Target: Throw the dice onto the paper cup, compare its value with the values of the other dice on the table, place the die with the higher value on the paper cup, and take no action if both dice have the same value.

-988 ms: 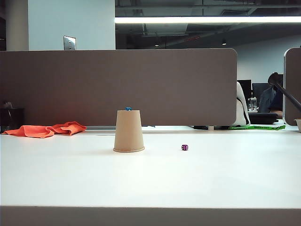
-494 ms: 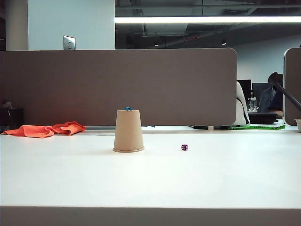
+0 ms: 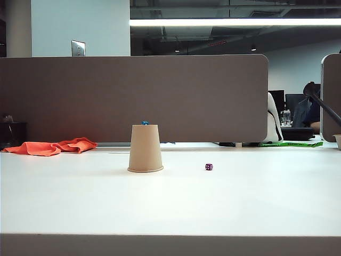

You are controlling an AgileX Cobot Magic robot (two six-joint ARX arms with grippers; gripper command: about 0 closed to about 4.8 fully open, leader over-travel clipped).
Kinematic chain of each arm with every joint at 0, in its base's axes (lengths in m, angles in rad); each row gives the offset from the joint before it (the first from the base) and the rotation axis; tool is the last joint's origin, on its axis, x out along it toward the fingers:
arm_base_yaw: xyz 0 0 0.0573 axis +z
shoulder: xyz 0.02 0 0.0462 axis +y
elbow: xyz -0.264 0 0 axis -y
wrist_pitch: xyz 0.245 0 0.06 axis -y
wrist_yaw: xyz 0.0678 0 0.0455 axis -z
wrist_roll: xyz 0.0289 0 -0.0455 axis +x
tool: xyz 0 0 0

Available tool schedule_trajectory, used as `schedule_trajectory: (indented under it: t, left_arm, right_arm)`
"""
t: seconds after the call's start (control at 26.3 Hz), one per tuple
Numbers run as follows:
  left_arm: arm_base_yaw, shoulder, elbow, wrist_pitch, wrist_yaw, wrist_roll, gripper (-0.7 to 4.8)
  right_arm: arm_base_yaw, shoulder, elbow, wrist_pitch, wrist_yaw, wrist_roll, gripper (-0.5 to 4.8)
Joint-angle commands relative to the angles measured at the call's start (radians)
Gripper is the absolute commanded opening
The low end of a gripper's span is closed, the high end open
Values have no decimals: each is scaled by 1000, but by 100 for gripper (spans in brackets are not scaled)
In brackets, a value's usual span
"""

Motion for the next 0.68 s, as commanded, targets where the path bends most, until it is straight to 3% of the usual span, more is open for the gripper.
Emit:
schedule_trajectory:
  t: [0.04,0.23,0.61,0.68]
  left_arm:
    - [19,1,3,59,-2,32,-6]
    - [102,1,3,91,101,28,-6]
    - [106,1,3,109,105,27,-6]
    - [106,1,3,111,83,-13,-6]
  right_arm:
    - [-27,0,-1,15,0,-2,-1]
    - [-69,0,-1,18,-24,-2,-1]
    - [-69,0,-2,-13,-25,-1,-1]
    - [-69,0,-2,-13,-22,3,-1]
